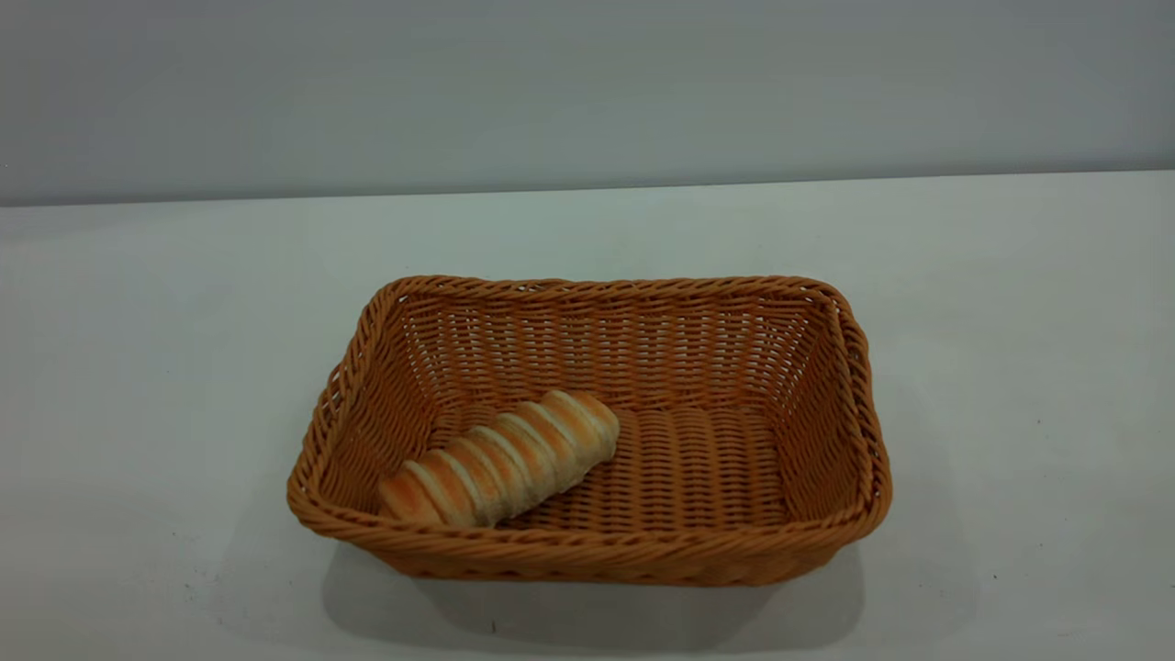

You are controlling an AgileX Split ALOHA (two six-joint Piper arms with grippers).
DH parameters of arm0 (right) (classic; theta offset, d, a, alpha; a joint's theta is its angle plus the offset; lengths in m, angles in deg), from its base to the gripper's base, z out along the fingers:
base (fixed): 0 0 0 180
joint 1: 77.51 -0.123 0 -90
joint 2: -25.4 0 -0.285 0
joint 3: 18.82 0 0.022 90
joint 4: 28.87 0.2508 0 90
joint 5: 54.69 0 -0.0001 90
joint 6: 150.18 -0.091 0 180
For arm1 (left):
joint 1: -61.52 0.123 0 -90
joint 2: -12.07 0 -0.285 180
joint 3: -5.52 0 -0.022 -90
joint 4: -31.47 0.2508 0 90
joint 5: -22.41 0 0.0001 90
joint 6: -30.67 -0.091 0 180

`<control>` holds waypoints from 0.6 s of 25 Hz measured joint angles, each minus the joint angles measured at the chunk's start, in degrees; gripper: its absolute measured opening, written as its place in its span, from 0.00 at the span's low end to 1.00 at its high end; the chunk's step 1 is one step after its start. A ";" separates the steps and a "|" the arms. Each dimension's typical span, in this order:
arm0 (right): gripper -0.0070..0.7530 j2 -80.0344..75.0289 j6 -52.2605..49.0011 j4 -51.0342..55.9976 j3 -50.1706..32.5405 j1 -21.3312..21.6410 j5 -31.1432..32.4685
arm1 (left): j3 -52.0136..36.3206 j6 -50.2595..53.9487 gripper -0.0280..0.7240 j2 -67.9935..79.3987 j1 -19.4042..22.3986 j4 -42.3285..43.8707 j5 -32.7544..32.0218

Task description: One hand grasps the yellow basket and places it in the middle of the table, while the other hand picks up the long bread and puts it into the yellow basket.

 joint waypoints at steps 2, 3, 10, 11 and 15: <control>0.65 0.07 0.00 0.00 0.00 0.06 0.00 | 0.00 0.00 0.72 -1.94 2.50 0.00 0.00; 0.65 0.07 0.00 0.00 0.00 0.06 0.00 | 0.00 0.00 0.72 -2.67 3.40 0.00 0.00; 0.65 0.23 0.00 0.00 0.00 0.11 0.00 | 0.00 0.00 0.72 -3.33 5.51 0.00 -0.05; 0.65 0.23 0.00 0.00 0.00 0.11 0.00 | 0.00 0.00 0.72 -3.33 5.51 0.00 -0.05; 0.65 0.23 0.00 0.00 0.00 0.11 0.00 | 0.00 0.00 0.72 -3.33 5.51 0.00 -0.05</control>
